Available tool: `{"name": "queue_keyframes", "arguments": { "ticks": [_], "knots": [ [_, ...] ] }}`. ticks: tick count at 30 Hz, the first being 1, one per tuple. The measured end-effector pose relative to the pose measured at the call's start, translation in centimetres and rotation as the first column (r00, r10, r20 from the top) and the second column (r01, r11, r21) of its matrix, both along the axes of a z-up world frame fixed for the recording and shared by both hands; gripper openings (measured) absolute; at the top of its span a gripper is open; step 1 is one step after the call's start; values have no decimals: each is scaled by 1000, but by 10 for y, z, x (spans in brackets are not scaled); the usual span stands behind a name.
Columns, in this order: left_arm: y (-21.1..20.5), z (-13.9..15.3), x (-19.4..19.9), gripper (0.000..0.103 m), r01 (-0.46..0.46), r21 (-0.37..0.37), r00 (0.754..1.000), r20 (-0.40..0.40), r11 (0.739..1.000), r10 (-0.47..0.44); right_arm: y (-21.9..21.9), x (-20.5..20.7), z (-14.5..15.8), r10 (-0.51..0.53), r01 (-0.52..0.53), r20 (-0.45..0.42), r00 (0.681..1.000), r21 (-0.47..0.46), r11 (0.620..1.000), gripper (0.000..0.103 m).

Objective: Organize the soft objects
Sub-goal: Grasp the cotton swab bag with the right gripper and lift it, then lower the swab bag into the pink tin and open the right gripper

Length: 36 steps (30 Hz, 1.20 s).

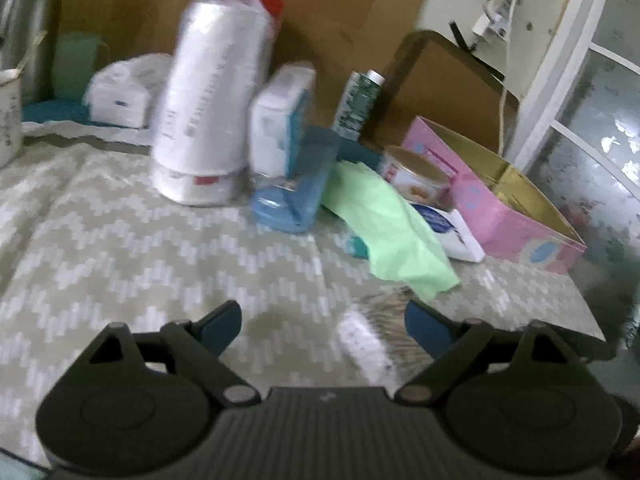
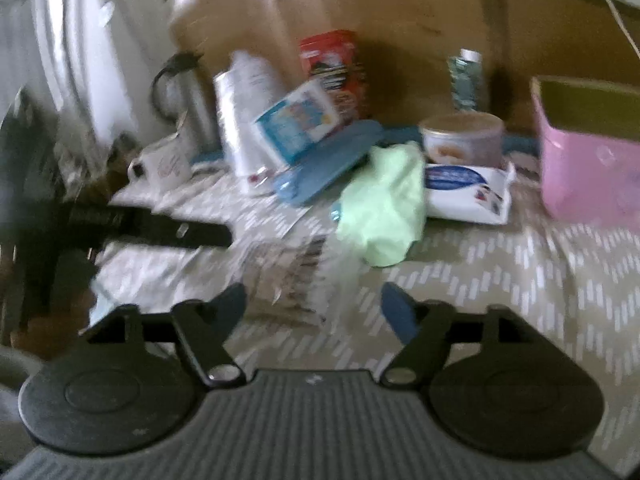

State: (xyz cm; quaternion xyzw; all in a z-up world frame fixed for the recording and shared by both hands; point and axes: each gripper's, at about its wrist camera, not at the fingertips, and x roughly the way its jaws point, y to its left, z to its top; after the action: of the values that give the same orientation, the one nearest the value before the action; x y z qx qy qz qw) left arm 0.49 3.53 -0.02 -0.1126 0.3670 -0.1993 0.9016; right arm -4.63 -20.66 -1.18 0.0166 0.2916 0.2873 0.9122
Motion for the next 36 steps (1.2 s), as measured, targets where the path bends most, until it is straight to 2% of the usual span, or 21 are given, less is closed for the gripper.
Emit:
{"name": "queue_keyframes", "arguments": {
  "ticks": [2,3,5,6,7,9,12,14,17,20,24,30,35,36],
  "knots": [
    [-9,-4,6,89,25,2,999,-27,1000,-25,7,1,-4,31,-31,11,999,-47,998,80],
    [-14,-7,9,84,32,5,999,-44,999,-32,10,2,-6,36,-35,17,999,-66,997,80],
    [-26,-7,9,72,37,45,999,-26,998,-36,14,7,-9,37,-35,27,999,-79,996,81],
    [-31,-6,8,57,54,49,998,-27,997,-53,16,11,-11,38,-36,28,999,-79,996,80],
    [-36,-5,8,54,89,19,995,-48,996,-88,17,11,-12,43,-40,33,999,-78,996,75],
    [-45,-1,8,54,75,54,996,-43,996,-73,21,9,-10,75,-71,47,996,-90,993,56],
    [-59,7,10,53,93,71,996,-23,993,-91,15,6,-9,56,-48,76,996,-103,994,47],
    [-73,19,14,53,115,74,993,9,991,-116,3,7,-5,19,-14,84,996,-67,998,45],
    [-105,39,22,53,153,100,983,86,983,-162,-15,5,6,-46,54,157,987,-48,997,45],
    [-140,56,34,53,184,118,966,162,976,-202,-34,6,20,-122,143,255,959,-65,988,45],
    [-192,75,57,53,220,118,940,242,968,-243,-69,23,37,-224,254,326,919,-52,966,45],
    [-262,89,88,52,261,108,916,286,959,-281,-122,53,51,-359,396,368,858,-29,918,45],
    [-302,82,107,52,273,136,906,296,952,-302,-147,77,45,-432,475,352,830,-42,879,44],
    [-305,79,109,56,265,145,908,296,953,-297,-151,82,43,-445,488,345,827,-45,872,44]
  ]
}}
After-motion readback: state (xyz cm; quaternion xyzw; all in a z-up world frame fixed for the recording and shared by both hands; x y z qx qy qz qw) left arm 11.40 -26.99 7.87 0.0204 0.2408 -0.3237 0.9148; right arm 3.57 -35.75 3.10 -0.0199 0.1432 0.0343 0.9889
